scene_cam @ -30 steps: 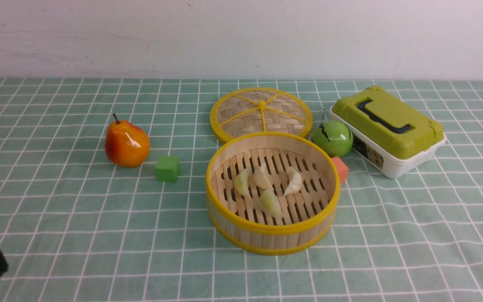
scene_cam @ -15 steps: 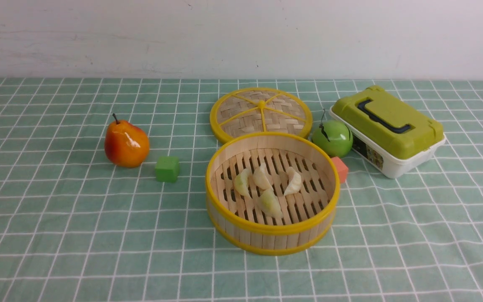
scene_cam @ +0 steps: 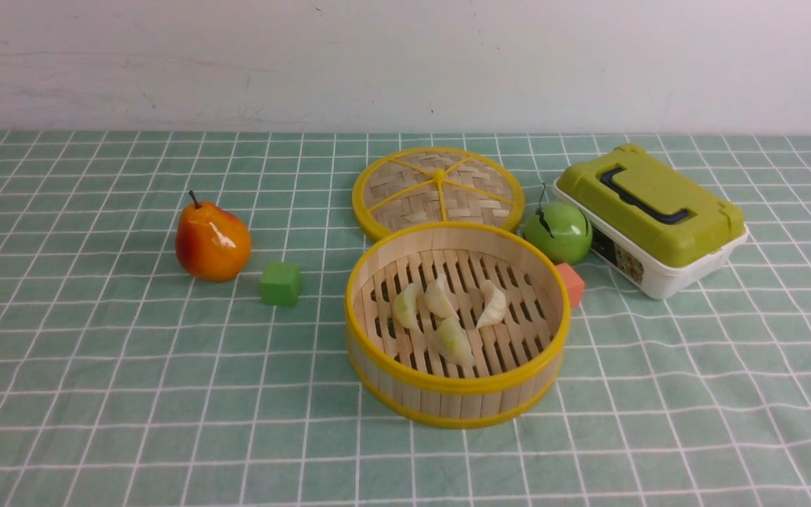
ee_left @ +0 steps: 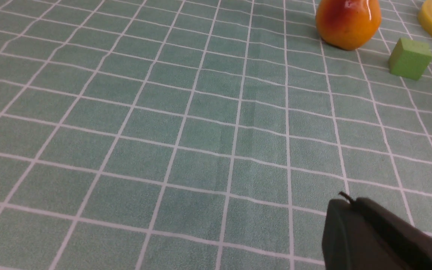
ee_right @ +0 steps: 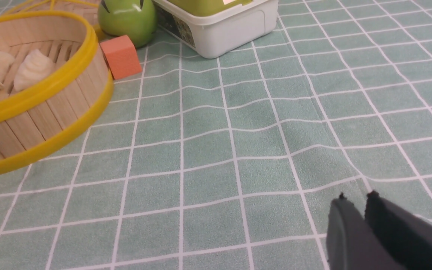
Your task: Put the dumplings into the steamer on the table with the blue tablecloth.
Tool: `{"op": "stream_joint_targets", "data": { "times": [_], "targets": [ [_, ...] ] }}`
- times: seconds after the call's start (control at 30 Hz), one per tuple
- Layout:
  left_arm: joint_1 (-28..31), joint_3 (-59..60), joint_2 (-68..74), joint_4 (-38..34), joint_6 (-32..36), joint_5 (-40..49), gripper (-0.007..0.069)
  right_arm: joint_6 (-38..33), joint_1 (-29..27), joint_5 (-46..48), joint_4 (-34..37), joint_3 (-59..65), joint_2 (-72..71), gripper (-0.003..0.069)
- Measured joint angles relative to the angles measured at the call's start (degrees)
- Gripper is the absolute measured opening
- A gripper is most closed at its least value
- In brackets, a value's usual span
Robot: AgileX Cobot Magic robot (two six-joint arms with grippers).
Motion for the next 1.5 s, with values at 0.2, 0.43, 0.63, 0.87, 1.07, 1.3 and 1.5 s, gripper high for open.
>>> {"op": "stream_joint_targets", "data": {
  "times": [0.2, 0.43, 0.63, 0.87, 1.07, 1.3, 1.5],
  "targets": [
    [0.0, 0.0, 0.0, -0.2, 0.0, 0.0, -0.0014, 0.0, 0.0, 0.0, 0.0, 0.0, 0.0, 0.0086],
    [0.0, 0.0, 0.0, -0.2, 0.0, 0.0, -0.0014, 0.0, 0.0, 0.0, 0.0, 0.0, 0.0, 0.0094],
    [0.0, 0.1, 0.0, -0.2, 0.1, 0.0, -0.0014, 0.0, 0.0, 0.0, 0.0, 0.0, 0.0, 0.0104],
    [0.0, 0.1, 0.0, -0.2, 0.1, 0.0, -0.0014, 0.0, 0.0, 0.0, 0.0, 0.0, 0.0, 0.0113],
    [0.0, 0.1, 0.0, -0.2, 0.1, 0.0, -0.0014, 0.0, 0.0, 0.0, 0.0, 0.0, 0.0, 0.0119],
    [0.0, 0.1, 0.0, -0.2, 0.1, 0.0, -0.0013, 0.0, 0.0, 0.0, 0.1, 0.0, 0.0, 0.0128],
    [0.0, 0.1, 0.0, -0.2, 0.1, 0.0, -0.0011, 0.0, 0.0, 0.0, 0.0, 0.0, 0.0, 0.0135]
  ]
}}
